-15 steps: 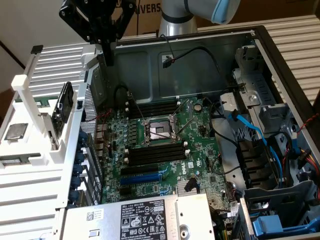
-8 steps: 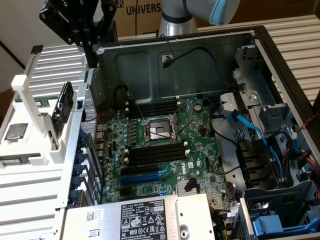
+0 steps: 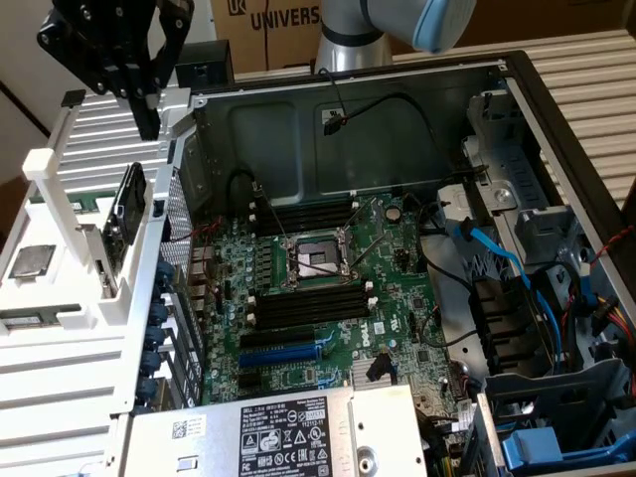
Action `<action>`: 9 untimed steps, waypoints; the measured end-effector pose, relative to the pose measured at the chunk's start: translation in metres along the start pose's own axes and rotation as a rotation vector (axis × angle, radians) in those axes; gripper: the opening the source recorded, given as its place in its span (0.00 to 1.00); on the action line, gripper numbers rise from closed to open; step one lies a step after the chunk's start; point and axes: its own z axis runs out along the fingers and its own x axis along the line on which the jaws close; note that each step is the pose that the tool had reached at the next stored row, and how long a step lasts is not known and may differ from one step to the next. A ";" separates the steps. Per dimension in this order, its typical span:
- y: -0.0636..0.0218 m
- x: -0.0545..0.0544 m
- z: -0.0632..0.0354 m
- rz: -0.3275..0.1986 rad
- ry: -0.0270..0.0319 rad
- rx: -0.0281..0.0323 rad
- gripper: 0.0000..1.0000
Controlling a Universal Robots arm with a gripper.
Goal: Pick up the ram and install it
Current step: 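Reach for the ram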
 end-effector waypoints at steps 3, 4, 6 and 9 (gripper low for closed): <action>-0.0010 0.014 0.0000 0.000 0.0000 -0.0001 0.10; -0.0013 0.018 -0.0001 0.000 0.0000 0.0000 0.10; -0.0020 0.028 -0.0002 0.000 0.0000 0.0000 0.10; -0.0030 0.041 -0.0003 0.000 0.0000 0.0000 0.10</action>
